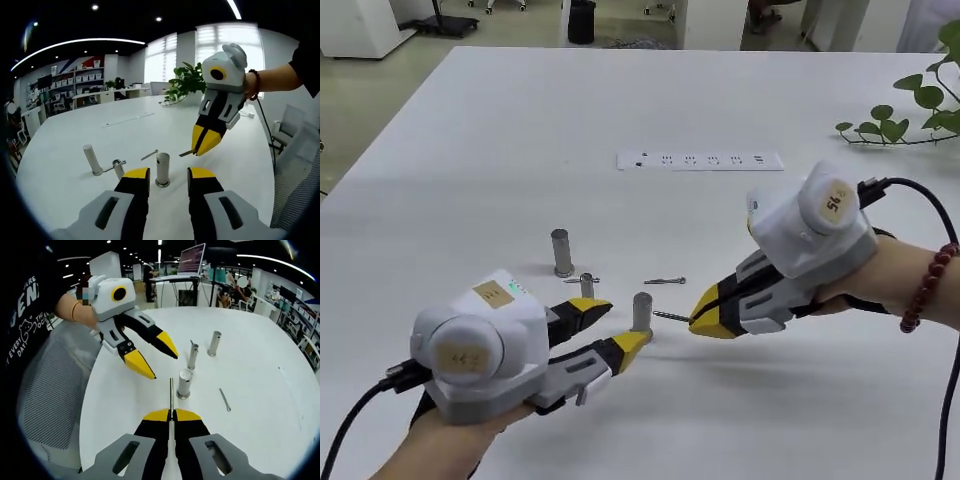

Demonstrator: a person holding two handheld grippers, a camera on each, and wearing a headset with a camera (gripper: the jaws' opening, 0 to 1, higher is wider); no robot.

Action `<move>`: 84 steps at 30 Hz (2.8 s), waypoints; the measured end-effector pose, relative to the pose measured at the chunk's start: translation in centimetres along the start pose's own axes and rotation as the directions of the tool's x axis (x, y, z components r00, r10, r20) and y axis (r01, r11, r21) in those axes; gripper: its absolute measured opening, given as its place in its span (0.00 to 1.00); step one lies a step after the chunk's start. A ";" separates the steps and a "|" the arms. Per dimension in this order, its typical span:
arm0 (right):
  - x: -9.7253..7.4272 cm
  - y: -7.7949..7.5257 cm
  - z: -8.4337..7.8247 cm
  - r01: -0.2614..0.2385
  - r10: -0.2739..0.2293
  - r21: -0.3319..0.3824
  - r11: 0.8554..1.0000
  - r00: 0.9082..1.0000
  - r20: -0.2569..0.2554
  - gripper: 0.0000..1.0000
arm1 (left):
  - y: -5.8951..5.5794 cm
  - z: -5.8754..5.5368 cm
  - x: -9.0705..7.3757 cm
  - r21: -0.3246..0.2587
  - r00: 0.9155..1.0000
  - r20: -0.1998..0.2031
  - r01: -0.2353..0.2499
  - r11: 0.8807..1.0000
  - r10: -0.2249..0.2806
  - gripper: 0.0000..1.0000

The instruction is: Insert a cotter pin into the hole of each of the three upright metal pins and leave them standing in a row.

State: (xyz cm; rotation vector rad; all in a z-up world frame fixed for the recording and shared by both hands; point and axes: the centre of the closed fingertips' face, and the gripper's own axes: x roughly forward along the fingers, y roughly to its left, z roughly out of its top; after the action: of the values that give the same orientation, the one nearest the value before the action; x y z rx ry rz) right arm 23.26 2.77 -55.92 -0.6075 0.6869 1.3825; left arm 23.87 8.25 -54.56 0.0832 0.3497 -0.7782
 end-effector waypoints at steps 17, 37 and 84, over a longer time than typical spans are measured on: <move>0.6 -1.6 -0.4 0.022 -0.023 -0.017 1.000 0.999 -0.033 0.00 | 1.0 -1.2 2.9 -0.054 0.997 -0.030 -0.074 0.996 0.072 0.24; 1.0 -1.8 -0.4 -0.002 0.000 -0.040 0.999 0.999 -0.034 0.00 | 1.0 -2.5 4.7 -0.047 0.992 -0.074 -0.104 0.993 0.101 0.17; 2.4 -2.1 2.3 0.014 -0.017 -0.117 0.993 1.000 -0.022 0.06 | 1.2 -2.9 4.9 -0.056 0.992 -0.089 -0.091 0.994 0.086 0.11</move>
State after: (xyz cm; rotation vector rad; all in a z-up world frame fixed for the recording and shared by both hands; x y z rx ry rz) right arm 25.64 5.90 -56.17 -0.7207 0.6213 1.4099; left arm 27.16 6.39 -59.05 0.0755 0.4487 -0.6768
